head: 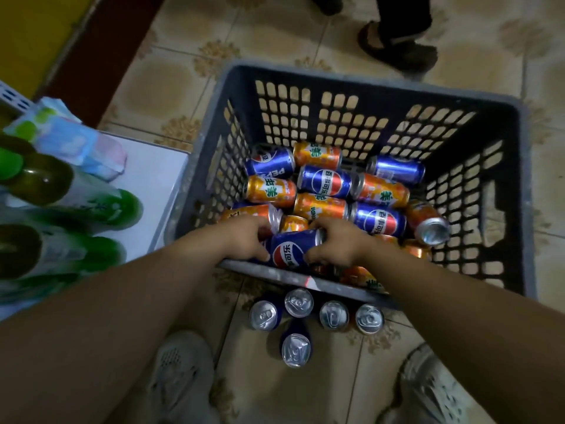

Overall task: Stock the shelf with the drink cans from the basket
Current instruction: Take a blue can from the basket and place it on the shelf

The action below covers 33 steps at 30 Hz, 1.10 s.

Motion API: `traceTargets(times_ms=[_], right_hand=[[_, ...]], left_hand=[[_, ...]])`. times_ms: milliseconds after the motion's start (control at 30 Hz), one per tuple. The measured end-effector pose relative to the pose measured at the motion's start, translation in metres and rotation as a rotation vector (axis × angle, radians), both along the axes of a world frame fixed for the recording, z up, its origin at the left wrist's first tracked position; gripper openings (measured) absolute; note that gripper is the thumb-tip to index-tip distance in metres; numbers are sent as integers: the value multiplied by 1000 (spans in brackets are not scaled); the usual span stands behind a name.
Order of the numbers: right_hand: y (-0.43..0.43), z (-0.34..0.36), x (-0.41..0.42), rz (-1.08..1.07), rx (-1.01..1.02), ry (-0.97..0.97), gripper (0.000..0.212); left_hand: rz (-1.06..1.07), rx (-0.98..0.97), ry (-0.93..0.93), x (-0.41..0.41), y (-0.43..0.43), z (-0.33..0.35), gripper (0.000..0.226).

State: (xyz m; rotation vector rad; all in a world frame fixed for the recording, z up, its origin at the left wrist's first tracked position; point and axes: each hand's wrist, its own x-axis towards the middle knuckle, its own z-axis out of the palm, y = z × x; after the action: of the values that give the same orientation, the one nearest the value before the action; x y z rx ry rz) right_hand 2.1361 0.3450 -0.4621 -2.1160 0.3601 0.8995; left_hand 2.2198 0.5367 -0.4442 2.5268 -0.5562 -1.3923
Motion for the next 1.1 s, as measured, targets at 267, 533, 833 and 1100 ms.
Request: traceTargets(times_ms=[267, 533, 833, 1100], right_hand=[[15, 145, -29, -611, 410, -236, 47], [100, 313, -69, -681, 782, -371, 57], [232, 476, -127, -96, 658, -659, 57], [381, 526, -205, 475, 576, -694, 53]], left_hand=[[651, -548, 107, -35, 10, 142, 68], [984, -1042, -129, -92, 69, 335, 56], [1151, -1174, -565, -211, 195, 499, 44], [1281, -1021, -880, -352, 332, 570, 51]])
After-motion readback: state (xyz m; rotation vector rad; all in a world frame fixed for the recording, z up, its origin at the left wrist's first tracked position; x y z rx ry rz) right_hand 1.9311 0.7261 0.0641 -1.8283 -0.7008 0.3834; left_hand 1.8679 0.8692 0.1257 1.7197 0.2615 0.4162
